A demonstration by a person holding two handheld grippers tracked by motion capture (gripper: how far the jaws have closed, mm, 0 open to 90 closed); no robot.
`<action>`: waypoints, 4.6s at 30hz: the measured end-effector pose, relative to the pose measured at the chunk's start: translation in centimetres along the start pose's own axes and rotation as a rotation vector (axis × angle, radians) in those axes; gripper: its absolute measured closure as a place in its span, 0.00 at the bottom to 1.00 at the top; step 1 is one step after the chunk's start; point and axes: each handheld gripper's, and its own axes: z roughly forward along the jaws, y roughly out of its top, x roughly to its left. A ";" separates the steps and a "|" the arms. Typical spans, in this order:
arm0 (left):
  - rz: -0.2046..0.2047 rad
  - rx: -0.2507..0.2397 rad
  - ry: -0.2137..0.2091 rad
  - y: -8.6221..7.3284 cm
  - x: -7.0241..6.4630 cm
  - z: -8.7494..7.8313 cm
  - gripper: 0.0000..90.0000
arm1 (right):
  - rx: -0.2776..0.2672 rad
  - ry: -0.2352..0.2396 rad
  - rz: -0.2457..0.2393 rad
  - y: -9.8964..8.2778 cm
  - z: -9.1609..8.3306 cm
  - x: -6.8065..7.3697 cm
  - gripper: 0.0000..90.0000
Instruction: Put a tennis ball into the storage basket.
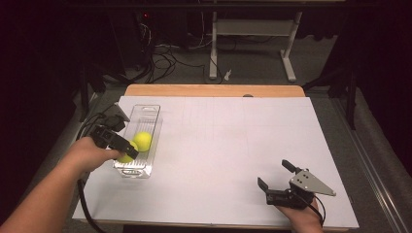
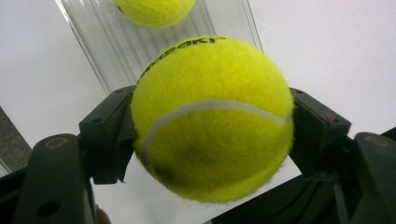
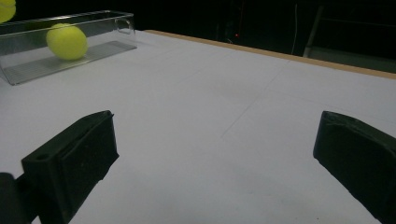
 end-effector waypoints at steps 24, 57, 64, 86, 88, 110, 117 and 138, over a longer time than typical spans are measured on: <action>-0.006 0.054 0.060 1.3 -0.3 2.6 0.29 | 0.002 0.011 -0.010 0.1 0.0 0.1 0.00; -0.006 0.061 0.068 1.6 -0.2 3.2 0.29 | 0.006 0.017 -0.018 0.1 0.2 0.3 0.00; 0.028 0.020 0.046 1.6 -0.6 2.4 0.06 | 0.004 0.018 -0.019 0.1 0.2 0.3 0.00; 0.033 0.034 0.042 1.7 -1.3 2.4 0.01 | 0.004 0.016 -0.017 0.1 0.2 0.4 0.00; 0.044 0.031 0.037 1.7 -1.6 2.5 0.01 | 0.004 0.016 -0.017 0.1 0.2 0.4 0.00; 0.179 0.035 0.039 2.2 -7.6 4.0 0.01 | 0.005 0.015 -0.024 0.1 0.2 0.4 0.00; 0.224 0.029 0.036 2.5 -10.0 4.1 0.01 | 0.005 0.014 -0.020 0.1 0.2 0.5 0.00; 0.261 0.057 -0.045 2.3 -11.7 10.0 0.01 | -0.002 0.016 -0.015 0.1 0.0 0.4 0.00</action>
